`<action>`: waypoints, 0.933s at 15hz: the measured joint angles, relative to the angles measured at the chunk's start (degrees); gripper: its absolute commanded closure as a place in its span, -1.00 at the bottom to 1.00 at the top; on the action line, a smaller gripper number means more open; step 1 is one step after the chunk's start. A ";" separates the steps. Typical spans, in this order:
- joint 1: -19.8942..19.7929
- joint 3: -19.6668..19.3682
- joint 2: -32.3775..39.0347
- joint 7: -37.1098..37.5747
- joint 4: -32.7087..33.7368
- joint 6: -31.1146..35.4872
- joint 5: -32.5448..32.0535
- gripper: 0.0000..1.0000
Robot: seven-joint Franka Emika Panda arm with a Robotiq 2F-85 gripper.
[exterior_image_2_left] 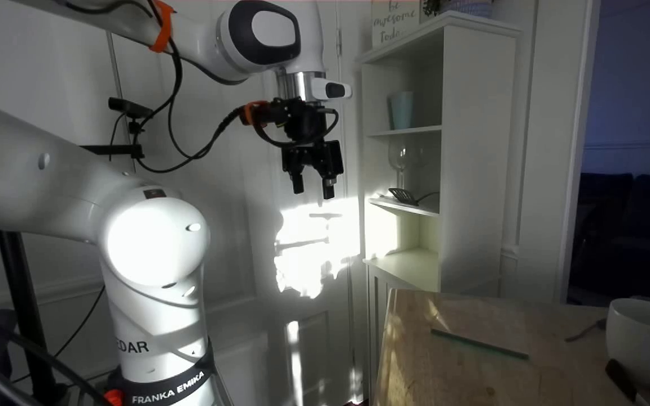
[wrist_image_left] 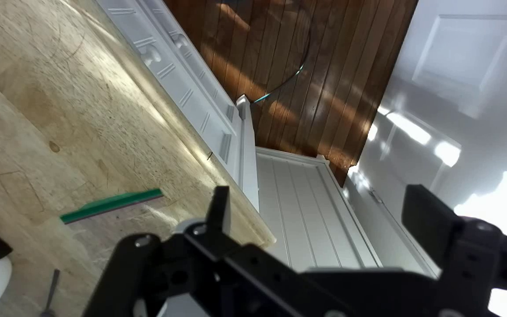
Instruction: Put the orange and yellow cup upright and move them to the left
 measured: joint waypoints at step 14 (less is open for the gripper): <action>-9.41 -0.37 8.62 9.97 6.69 0.14 -0.83 -1.00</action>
